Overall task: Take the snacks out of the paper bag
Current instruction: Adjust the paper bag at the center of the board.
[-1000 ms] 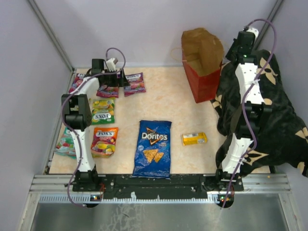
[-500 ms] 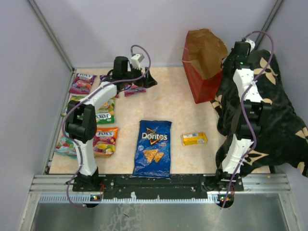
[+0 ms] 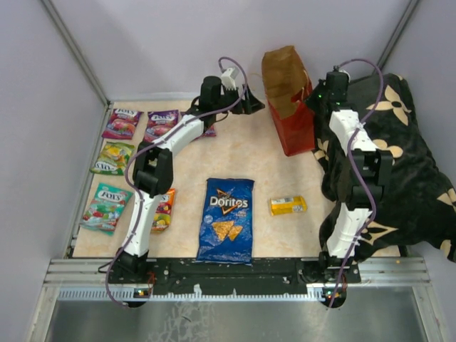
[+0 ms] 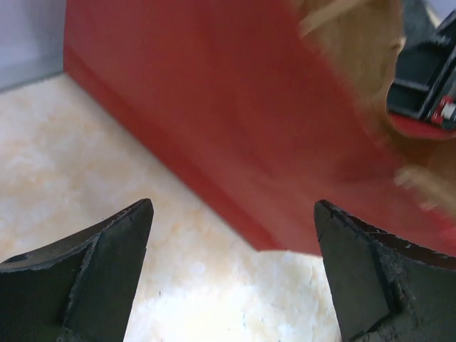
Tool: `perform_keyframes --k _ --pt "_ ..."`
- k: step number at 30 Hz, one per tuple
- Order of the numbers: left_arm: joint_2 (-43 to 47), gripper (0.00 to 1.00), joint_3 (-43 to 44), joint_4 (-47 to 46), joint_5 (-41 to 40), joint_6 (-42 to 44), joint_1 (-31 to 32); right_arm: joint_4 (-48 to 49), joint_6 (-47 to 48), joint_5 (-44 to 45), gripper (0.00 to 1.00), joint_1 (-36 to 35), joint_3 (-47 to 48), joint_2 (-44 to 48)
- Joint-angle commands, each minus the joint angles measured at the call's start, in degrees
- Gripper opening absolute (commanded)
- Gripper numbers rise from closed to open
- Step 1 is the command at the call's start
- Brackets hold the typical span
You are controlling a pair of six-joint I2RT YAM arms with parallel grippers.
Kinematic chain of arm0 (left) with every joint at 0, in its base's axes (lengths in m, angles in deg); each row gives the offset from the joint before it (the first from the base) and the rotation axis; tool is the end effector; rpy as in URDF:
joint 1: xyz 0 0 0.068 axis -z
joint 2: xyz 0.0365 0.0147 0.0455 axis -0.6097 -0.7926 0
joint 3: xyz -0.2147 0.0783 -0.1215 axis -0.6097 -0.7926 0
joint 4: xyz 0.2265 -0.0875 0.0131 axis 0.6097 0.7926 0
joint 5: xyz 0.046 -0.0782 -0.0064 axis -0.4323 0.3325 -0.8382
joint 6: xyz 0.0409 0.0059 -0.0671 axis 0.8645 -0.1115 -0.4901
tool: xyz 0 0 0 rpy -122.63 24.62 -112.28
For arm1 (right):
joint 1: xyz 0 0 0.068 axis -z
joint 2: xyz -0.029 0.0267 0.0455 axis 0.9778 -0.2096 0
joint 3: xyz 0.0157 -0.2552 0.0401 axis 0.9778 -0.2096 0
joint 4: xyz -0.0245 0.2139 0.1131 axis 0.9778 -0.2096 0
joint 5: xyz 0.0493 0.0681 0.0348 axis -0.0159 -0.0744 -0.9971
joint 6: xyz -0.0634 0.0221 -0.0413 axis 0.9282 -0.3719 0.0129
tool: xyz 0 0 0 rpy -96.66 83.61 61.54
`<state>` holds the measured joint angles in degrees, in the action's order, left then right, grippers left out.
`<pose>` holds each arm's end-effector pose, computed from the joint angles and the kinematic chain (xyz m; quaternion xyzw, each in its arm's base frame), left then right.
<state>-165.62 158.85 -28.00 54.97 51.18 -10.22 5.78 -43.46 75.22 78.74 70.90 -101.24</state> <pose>0.4859 -0.2883 0.2436 0.1651 0.7499 -0.4482 0.4577 0.4644 -0.0009 0.2734 0.2278 0.8301 0.1760 0.4776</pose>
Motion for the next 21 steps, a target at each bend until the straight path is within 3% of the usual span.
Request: perform_keyframes --k 1,21 --pt "-1.1 1.00 8.5 0.4 -2.1 -3.5 0.1 3.7 -5.0 -2.7 0.05 -1.8 -0.2 5.5" --pt "-0.3 1.00 19.0 3.3 -6.3 -1.8 -0.3 2.1 -8.1 -2.5 0.05 -6.0 4.7 9.0"
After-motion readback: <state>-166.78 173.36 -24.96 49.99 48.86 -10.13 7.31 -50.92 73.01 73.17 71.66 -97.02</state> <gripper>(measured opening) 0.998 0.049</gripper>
